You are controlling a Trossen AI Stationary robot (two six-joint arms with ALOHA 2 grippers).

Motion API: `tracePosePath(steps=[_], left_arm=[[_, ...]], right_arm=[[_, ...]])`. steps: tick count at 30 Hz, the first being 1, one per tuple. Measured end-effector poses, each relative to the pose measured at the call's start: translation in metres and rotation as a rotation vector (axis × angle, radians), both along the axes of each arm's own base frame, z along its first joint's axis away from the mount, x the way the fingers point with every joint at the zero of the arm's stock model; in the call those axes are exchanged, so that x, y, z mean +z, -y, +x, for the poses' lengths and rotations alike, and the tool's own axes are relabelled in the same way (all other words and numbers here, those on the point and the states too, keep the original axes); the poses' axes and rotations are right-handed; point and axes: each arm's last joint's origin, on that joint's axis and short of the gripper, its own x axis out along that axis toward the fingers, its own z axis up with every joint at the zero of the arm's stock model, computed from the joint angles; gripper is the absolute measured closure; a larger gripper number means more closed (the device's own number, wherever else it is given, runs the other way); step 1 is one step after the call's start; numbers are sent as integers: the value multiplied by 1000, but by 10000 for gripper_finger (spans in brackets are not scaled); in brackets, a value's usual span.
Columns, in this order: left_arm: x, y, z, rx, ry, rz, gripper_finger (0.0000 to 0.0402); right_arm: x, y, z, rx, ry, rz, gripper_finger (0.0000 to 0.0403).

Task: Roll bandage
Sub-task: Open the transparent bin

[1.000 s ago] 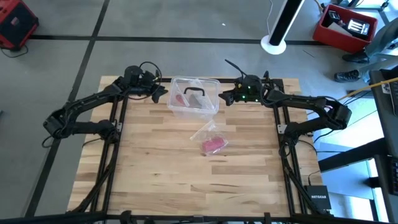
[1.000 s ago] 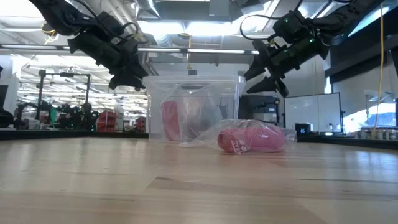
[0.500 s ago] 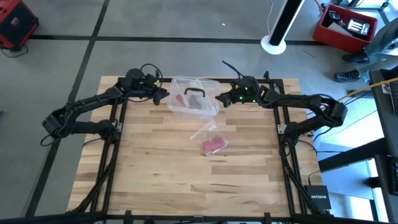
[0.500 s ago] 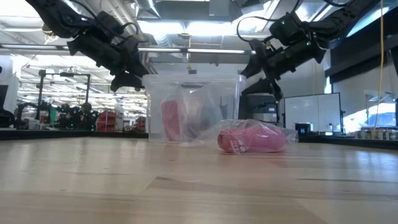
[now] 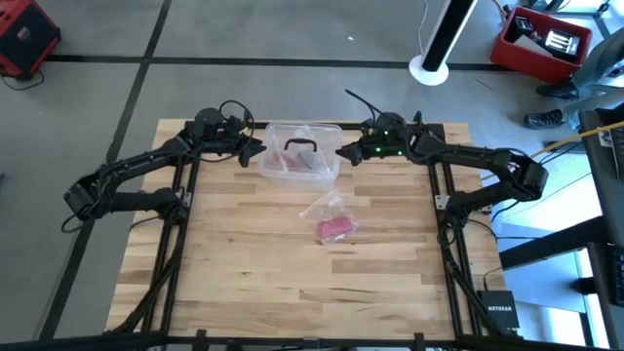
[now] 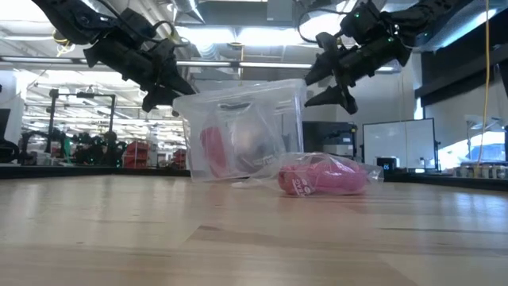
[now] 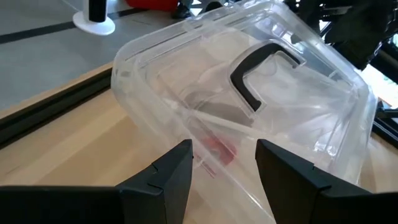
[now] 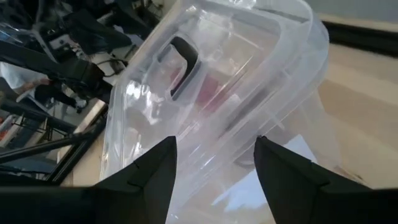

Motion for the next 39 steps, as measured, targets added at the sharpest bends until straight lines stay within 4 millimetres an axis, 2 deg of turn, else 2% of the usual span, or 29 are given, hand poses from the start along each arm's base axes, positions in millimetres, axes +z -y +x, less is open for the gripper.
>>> tracePosePath(steps=[12,18,26,32,39], left_arm=[[4,-4,-5,36,-45,-57,233],[-3,2,-2,18,-50,-88,233],[-3,6,7,-14,-33,-82,233],[-13,5,16,-26,-61,-109,233],[-6,6,15,-16,-32,-94,233]], right_arm=[[-6,-2,-4,-1,-80,55,189],[-8,-3,-4,-11,-92,85,189],[-7,-2,-4,-11,-89,84,189],[-7,-2,-4,-12,-88,84,189],[-6,-4,-6,-2,-87,97,189]])
